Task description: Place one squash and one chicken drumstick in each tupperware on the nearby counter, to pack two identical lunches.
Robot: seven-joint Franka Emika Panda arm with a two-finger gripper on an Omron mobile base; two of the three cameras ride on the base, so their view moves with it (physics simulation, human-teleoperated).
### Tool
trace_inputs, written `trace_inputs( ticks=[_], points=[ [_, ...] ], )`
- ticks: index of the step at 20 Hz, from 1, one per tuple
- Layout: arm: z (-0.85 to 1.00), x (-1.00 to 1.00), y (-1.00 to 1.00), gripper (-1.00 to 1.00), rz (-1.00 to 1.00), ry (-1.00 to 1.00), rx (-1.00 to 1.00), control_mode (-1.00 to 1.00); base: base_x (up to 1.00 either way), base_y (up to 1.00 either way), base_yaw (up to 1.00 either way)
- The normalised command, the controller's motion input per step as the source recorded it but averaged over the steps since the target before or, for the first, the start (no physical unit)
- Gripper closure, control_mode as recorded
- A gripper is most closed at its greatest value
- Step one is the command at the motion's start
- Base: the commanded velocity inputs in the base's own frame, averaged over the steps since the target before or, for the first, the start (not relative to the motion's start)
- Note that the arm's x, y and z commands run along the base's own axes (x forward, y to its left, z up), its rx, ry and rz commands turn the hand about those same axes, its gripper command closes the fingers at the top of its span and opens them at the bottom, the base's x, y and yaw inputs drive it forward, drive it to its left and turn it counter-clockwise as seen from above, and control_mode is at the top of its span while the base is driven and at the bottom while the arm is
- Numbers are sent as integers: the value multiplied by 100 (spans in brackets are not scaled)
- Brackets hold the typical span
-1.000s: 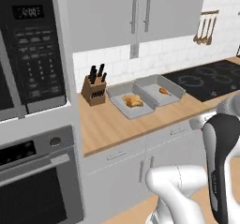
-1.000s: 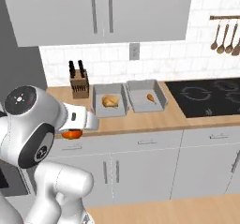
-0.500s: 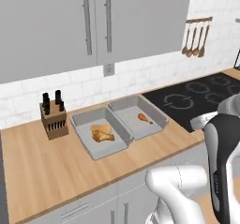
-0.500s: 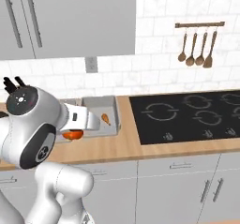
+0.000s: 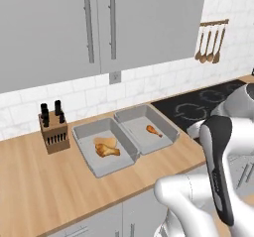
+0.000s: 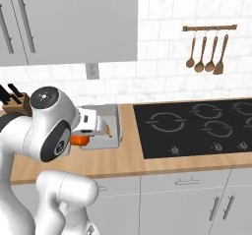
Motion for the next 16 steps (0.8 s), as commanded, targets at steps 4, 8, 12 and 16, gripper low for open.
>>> trace_inputs(
  ticks=[4,8,12,16],
  points=[
    [-58,79,57,100,7,1,0,-100,0,0,0],
    [-50,65,56,100,4,0,0,-100,0,0,0],
    [-41,62,38,100,0,0,8,-100,0,0,0],
    [-26,71,13,100,0,11,14,-100,0,0,0]
  ],
)
